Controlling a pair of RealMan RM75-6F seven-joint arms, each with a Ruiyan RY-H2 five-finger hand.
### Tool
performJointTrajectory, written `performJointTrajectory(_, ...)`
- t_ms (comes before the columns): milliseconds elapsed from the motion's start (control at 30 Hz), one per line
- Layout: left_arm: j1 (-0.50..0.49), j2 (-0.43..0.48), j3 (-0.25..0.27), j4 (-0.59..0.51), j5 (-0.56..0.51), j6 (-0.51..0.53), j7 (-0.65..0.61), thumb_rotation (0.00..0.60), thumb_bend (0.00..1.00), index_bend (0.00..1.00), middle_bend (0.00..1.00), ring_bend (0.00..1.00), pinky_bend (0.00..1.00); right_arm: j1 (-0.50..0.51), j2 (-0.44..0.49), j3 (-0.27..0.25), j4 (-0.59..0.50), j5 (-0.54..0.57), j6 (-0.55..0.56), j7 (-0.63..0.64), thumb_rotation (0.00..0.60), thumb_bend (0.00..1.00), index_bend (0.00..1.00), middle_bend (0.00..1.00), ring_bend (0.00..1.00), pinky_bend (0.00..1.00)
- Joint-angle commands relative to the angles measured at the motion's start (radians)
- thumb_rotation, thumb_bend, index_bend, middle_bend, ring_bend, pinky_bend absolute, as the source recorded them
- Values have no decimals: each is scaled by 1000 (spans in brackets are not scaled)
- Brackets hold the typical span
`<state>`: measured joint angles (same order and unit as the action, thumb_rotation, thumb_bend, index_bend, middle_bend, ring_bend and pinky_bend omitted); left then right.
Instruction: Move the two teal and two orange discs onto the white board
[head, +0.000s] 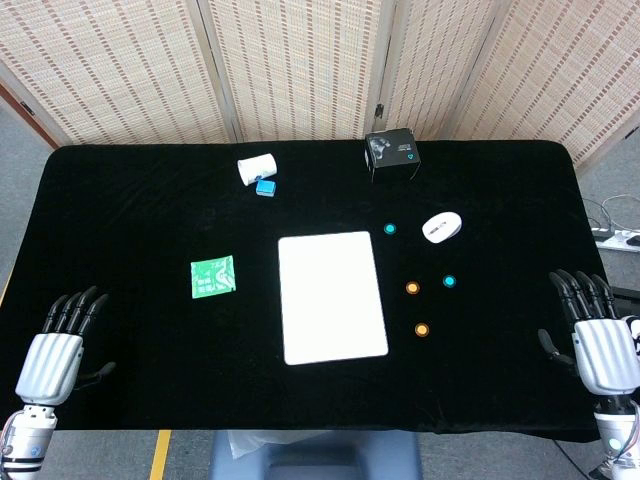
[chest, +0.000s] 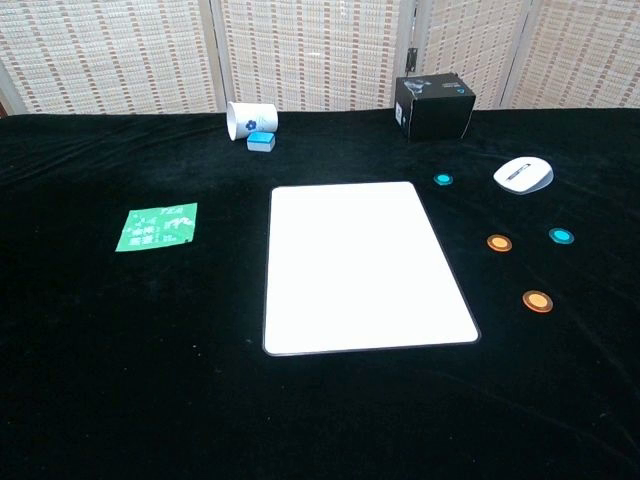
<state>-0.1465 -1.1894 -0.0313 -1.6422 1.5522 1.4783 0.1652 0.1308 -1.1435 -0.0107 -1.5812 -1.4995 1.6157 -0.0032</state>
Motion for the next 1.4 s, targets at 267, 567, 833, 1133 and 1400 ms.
performJointTrajectory(267,-1,-10,-3,12,-3,-1,4,600,153,65,24,42,0,3,-2,-2,4,-18,-73,11,600,404,63,113,42,0)
performJointTrajectory(567,-4,-10,-2,14,-12,-14,3,600,153,66,24,41,0,26,-2,23,-6,-15,-130,0,600,403,63,114,48,0)
performJointTrajectory(833,-6,-7,0,5,-6,-13,11,600,154,66,24,41,0,176,-36,116,-19,80,-349,-91,600,404,141,120,52,0)
performJointTrajectory(1133,6,5,4,-8,-20,-9,15,600,153,66,24,42,0,428,-206,252,126,317,-652,-271,600,404,220,131,50,0)
performJointTrajectory(1400,14,16,3,-17,-31,-5,19,600,153,66,24,42,0,643,-390,317,379,511,-835,-418,600,404,252,134,48,0)
